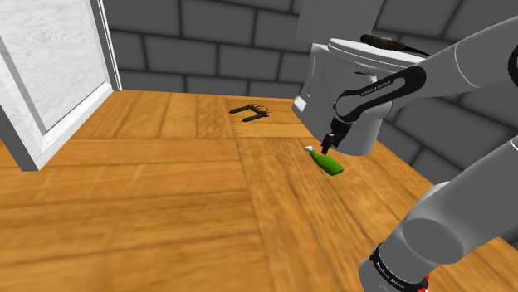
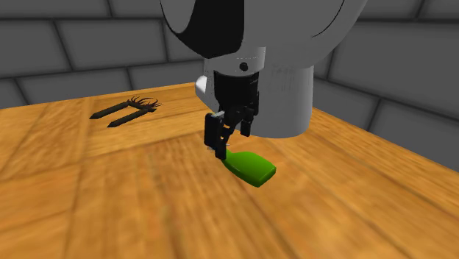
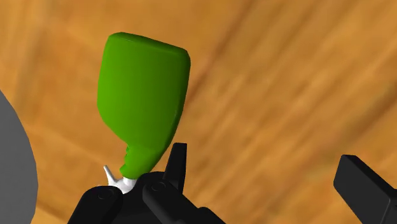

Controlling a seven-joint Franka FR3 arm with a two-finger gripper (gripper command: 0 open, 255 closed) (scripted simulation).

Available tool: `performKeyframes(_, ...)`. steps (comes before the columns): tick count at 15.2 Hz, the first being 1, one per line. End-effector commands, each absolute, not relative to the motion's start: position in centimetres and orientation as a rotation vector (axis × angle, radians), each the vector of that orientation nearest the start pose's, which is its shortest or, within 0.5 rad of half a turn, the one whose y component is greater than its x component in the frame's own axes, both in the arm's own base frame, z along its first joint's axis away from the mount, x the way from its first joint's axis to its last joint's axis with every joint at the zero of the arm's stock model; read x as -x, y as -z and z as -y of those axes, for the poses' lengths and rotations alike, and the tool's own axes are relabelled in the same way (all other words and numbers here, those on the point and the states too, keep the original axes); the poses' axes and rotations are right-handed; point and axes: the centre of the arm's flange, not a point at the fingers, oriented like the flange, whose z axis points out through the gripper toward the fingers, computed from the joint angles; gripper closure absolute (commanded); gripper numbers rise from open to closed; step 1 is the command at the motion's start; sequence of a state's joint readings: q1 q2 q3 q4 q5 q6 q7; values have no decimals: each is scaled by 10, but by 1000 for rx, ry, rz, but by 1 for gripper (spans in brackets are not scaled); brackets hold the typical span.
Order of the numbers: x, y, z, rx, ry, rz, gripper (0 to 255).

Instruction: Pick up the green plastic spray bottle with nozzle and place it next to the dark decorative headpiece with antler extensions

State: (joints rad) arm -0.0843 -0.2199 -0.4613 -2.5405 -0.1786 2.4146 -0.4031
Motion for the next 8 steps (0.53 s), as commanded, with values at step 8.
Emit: performKeyframes(8, -427, -273, 309, 3172, 194, 31, 0)
